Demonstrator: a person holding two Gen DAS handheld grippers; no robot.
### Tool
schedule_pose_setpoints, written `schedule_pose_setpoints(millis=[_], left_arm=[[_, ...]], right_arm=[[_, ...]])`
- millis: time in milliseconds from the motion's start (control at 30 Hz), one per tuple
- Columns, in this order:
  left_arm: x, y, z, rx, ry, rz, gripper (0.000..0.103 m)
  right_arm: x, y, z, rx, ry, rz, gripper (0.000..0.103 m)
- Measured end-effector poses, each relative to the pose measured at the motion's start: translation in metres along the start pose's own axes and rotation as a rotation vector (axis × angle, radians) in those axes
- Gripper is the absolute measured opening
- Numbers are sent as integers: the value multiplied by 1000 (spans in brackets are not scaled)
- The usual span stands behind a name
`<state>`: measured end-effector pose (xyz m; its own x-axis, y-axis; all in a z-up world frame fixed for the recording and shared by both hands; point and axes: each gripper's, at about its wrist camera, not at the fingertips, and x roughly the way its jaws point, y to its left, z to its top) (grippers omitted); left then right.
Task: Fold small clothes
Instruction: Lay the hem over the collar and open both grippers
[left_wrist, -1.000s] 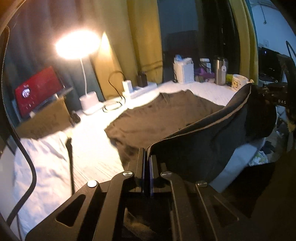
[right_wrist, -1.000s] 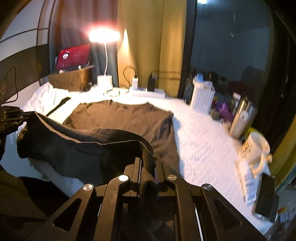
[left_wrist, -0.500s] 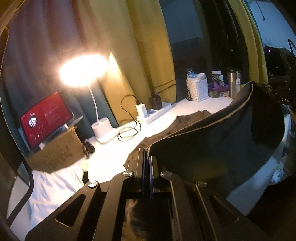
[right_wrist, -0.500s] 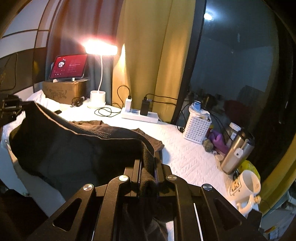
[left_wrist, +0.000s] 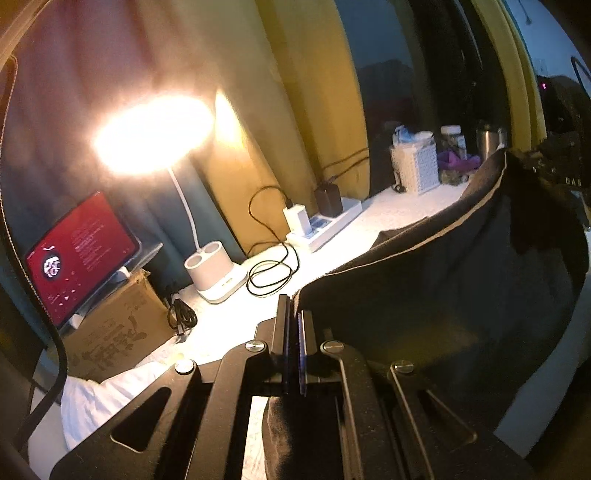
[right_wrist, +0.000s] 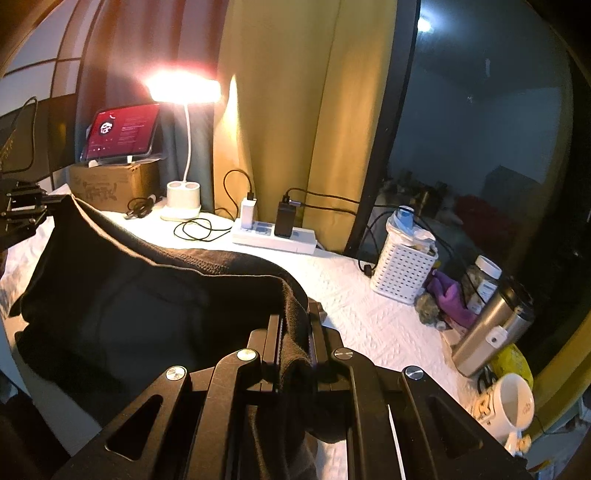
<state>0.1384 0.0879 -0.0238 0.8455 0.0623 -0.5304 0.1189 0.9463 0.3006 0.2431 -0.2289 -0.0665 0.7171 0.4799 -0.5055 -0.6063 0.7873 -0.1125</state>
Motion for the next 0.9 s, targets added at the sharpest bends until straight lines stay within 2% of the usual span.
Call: schedule_pose_setpoints(millis=[333, 633, 733, 800, 833, 900], left_arm=[[82, 20, -10, -60, 122, -37, 2], [151, 26, -31, -84, 262, -29, 2], [168, 28, -38, -91, 310, -5, 9], [175, 33, -44, -121, 330, -9, 9], [177, 35, -46, -134, 337, -14, 9], [180, 39, -49, -153, 343, -8, 10]], right_arm=[[92, -13, 8, 24, 114, 58, 11], [180, -18, 3, 17, 233, 119, 11], [206, -21, -1, 14, 274, 119, 11], [221, -27, -4, 18, 307, 112, 11], [227, -31, -4, 26, 319, 123, 13], [230, -40, -4, 36, 319, 96, 27]])
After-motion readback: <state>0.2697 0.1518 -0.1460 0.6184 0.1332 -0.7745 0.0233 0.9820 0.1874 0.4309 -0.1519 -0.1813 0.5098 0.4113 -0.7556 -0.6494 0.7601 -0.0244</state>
